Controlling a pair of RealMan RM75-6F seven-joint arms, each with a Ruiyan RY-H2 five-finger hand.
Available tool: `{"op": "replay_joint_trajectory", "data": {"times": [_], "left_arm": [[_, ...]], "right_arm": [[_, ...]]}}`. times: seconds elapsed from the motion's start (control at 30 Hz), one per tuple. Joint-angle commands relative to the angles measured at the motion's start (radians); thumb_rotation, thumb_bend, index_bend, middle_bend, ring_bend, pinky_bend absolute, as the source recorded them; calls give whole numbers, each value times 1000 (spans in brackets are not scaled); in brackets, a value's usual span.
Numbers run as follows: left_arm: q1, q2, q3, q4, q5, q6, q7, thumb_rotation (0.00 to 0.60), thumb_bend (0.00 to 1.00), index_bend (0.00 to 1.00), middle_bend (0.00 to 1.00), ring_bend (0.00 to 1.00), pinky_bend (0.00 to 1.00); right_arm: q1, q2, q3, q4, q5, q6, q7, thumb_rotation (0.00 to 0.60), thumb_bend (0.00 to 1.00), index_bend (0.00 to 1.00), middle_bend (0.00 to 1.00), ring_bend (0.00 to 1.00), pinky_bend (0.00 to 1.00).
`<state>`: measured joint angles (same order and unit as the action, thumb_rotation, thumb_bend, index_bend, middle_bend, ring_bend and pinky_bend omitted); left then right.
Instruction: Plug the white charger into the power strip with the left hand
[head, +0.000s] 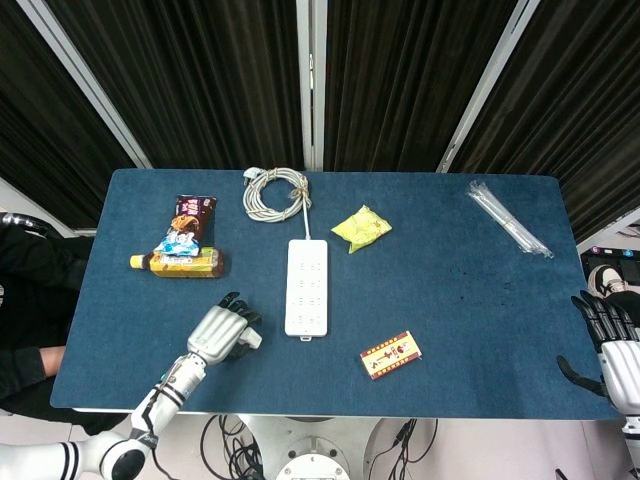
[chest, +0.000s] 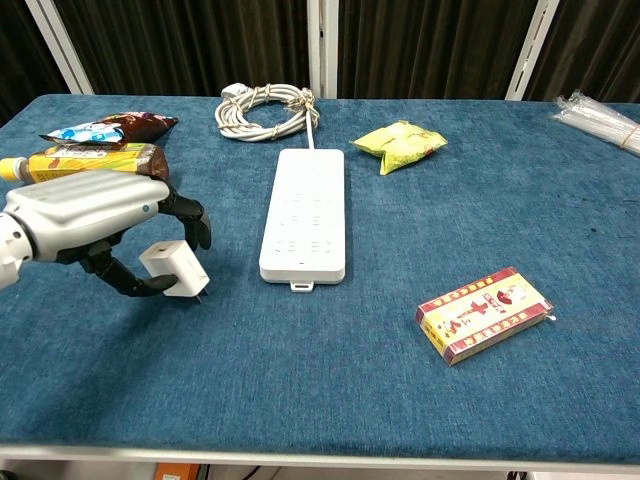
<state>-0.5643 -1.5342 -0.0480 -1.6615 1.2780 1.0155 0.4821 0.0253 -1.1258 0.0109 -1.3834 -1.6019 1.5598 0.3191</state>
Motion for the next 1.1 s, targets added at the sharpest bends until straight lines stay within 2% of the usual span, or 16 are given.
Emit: {"op": "replay_joint_trajectory", "data": {"times": [0.03, 0.2, 0.37, 0.63, 0.77, 0.87, 0.97, 1.1], "left_arm": [[0, -3, 3, 5, 4, 8, -1, 600, 336, 358, 352, 224, 125], [3, 1, 9, 6, 1, 13, -10, 600, 336, 361, 357, 225, 125], [4, -2, 13, 18, 3, 14, -29, 600, 364, 421, 395, 257, 131], [3, -10, 2, 37, 50, 36, -112, 600, 527, 589, 599, 457, 271], [-12, 21, -36, -7, 62, 60, -99, 600, 547, 615, 635, 495, 374], [-39, 48, -85, -55, 36, 61, -44, 600, 553, 630, 652, 515, 428], [-85, 62, -137, -98, -26, 42, 56, 600, 556, 640, 671, 539, 480], [-168, 32, -200, -105, -150, 12, 206, 600, 562, 657, 696, 582, 541]], "right_arm": [[2, 2, 1, -4, 2, -3, -4, 600, 207, 0, 34, 0, 0], [5, 5, 1, -13, 2, -9, -13, 600, 209, 0, 36, 0, 0], [5, 4, 0, -17, 5, -12, -17, 600, 208, 0, 37, 0, 0], [0, 5, -2, -23, 1, -3, -22, 600, 204, 0, 40, 0, 0], [-1, 6, -3, -25, -4, 3, -24, 600, 207, 0, 41, 0, 0], [-2, 6, -3, -24, -7, 7, -23, 600, 205, 0, 41, 0, 0], [-2, 5, -4, -23, -9, 10, -22, 600, 207, 0, 42, 0, 0], [-4, 6, -4, -23, -12, 15, -23, 600, 205, 0, 42, 0, 0]]}}
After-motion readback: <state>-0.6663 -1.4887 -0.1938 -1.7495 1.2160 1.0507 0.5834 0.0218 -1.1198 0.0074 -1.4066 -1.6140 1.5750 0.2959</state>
